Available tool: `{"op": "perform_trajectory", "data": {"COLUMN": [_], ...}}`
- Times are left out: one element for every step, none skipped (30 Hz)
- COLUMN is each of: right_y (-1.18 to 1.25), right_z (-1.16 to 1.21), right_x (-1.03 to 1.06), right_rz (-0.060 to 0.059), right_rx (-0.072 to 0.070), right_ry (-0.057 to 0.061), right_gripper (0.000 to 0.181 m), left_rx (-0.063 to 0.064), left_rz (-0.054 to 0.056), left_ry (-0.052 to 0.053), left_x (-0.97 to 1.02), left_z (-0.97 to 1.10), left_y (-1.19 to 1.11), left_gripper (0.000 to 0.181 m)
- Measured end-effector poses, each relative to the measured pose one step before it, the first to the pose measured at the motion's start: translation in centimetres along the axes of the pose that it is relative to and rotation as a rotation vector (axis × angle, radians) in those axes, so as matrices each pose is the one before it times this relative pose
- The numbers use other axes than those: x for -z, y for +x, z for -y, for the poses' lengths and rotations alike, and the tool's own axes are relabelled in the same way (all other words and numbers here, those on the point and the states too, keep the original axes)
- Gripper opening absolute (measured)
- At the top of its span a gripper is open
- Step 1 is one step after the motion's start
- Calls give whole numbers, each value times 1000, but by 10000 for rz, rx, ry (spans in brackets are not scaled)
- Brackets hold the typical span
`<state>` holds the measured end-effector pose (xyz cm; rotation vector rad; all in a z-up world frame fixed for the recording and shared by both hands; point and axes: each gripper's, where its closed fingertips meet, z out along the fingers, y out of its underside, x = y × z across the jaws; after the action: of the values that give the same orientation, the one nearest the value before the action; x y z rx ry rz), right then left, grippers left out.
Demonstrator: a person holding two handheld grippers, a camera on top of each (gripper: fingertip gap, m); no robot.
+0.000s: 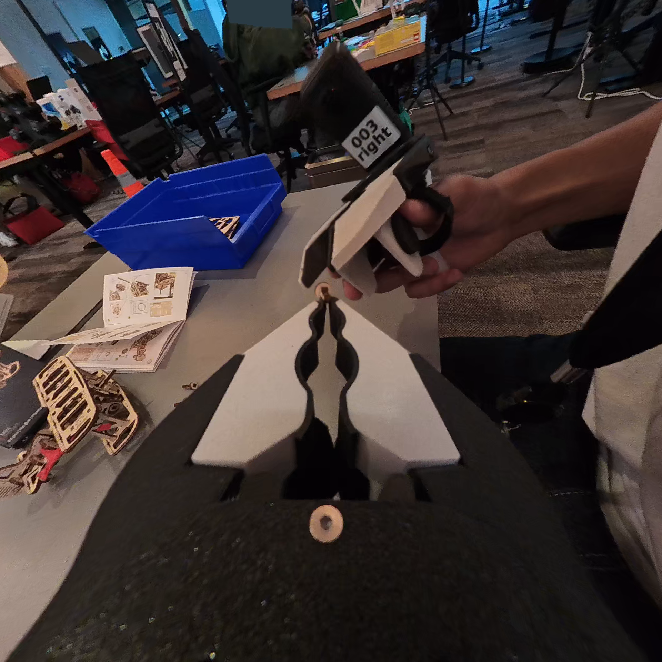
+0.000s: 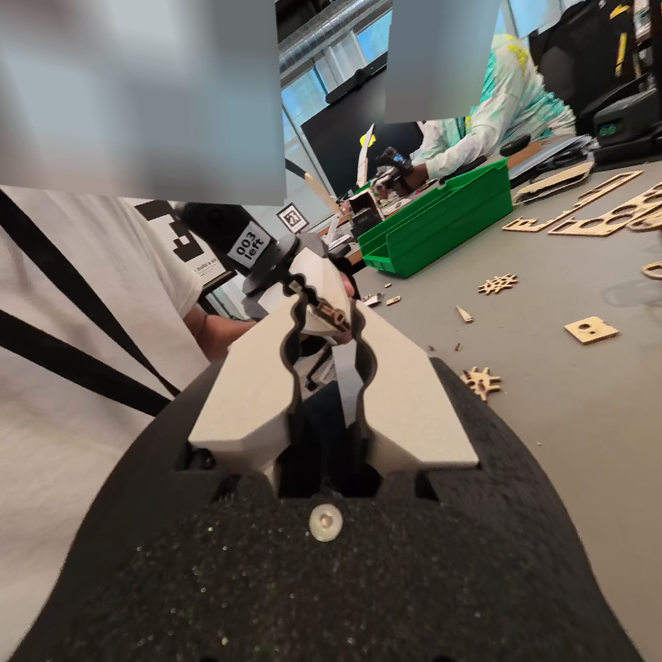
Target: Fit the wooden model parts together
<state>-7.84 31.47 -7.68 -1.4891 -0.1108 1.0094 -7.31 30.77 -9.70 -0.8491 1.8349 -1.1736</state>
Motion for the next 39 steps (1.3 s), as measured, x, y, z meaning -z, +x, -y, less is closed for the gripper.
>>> {"op": "perform_trajectory", "data": {"right_y": [42, 54, 129, 60, 93, -51, 31, 101, 46, -141, -86, -143, -312, -284, -228, -211, -179, -165, -13, -100, -103, -19, 53, 42, 98, 161, 218, 189, 147, -29, 7, -17, -83, -76, -17, -112, -155, -177, -119], "right_z": [-59, -440, -406, 85, 152, 185, 257, 391, 335, 186, 36, -87, -123, 7, 69, 20, -27, 8, -18, 39, 52, 2, 40, 36, -20, -87, -116, -29, 86, 85, 36, 34, -14, 12, -58, -58, -9, -32, -4], "right_x": [133, -27, -98, 5, 86, 145, 251, 353, 368, 313, 206, 81, -16, -36, -36, -35, -60, -97, -140, -151, -140, -77, 49, 130, 128, 112, 87, 105, 92, 76, 28, 1, -15, -18, 23, 52, 62, 66, 73], "right_rz": [-107, -112, -182, -133, -111, 43, 52, 25, 62, 159, 80, 64, 156, 163, 154, 135, 108, 83, -11, 62, 73, 17, -14, -6, -37, -69, -96, -69, -38, 65, 22, 8, 12, -6, -40, 67, 117, 129, 94], "right_rx": [172, 227, 249, 179, 67, -62, -124, -142, -118, -35, 58, 187, 230, 132, 79, 26, 9, 14, -1, -20, -72, -93, -52, -66, -98, -69, -65, -88, -132, -130, -86, -26, -7, 15, 5, -45, -171, -187, -171], "right_ry": [-121, -321, -251, 67, 74, 54, 116, 217, 160, 52, -39, -99, -134, -55, -3, -22, -45, 3, -3, 34, 43, 4, 28, 27, -6, -25, -24, 15, 79, 52, 15, 18, -15, -8, -35, -26, -2, 17, 42], "right_gripper": [22, 18, 16, 15, 14, 15, 15, 15, 15, 13, 10, 11, 13, 14, 19, 21, 21, 20, 19, 18, 16, 16, 15, 15, 15, 15, 13, 11, 11, 11, 11, 11, 10, 8, 7, 6, 6, 5, 5], "left_rx": [70, 112, 51, -73, -150, -156, -157, -177, -75, 207, 566, 836, 921, 954, 1011, 1011, 890, 745, 639, 593, 533, 443, 435, 395, 358, 322, 298, 307, 286, 306, 275, 106, -43, -157, -256, -313, -405, -511, -492], "left_rz": [-53, -95, 3, 122, 171, 162, 207, 173, 8, -120, -312, -479, -446, -485, -558, -440, -410, -387, -236, -261, -271, -207, -208, -143, -104, -78, -52, -102, -64, -71, -123, -38, 48, 108, 156, 147, 201, 274, 285], "left_ry": [-34, -18, -55, -125, -44, 18, 15, 61, 132, 148, 223, 271, 281, 409, 441, 426, 394, 246, 182, 102, 68, 153, 115, 74, 38, -10, 35, 40, 18, 89, 97, 71, -27, -140, -138, -121, -192, -193, -183], "left_x": [-82, -160, -203, -148, -44, 28, 79, 75, 60, 20, -4, -19, -14, 39, 48, 57, 31, -43, -59, -110, -117, -40, -29, -18, -39, -87, -67, -81, -92, -44, -28, -16, -24, -57, -39, -29, -45, -65, -59], "left_z": [-48, 2, -65, -181, -56, 49, 68, 116, 189, 181, 241, 294, 303, 454, 503, 474, 409, 190, 64, -65, -120, -1, -15, -28, -84, -143, -97, -89, -128, -25, 10, -22, -134, -229, -163, -63, -105, -63, -23], "left_y": [86, 199, 96, -64, -135, -140, -240, -177, 43, 139, 281, 382, 261, 248, 302, 115, 118, 154, -13, 28, 60, 14, 12, -66, -89, -94, -110, -32, -82, -61, 48, 35, -2, -27, -7, 91, 74, 56, 52], "left_gripper": [3, 0, 0, 0, 0, 0, 0, 0, 0, 0, 0, 0, 0, 0, 0, 0, 0, 0, 0, 0, 0, 0, 0, 0, 0, 0, 0, 0, 0, 0, 0, 0, 0, 0, 0, 0, 0, 0, 0]}}
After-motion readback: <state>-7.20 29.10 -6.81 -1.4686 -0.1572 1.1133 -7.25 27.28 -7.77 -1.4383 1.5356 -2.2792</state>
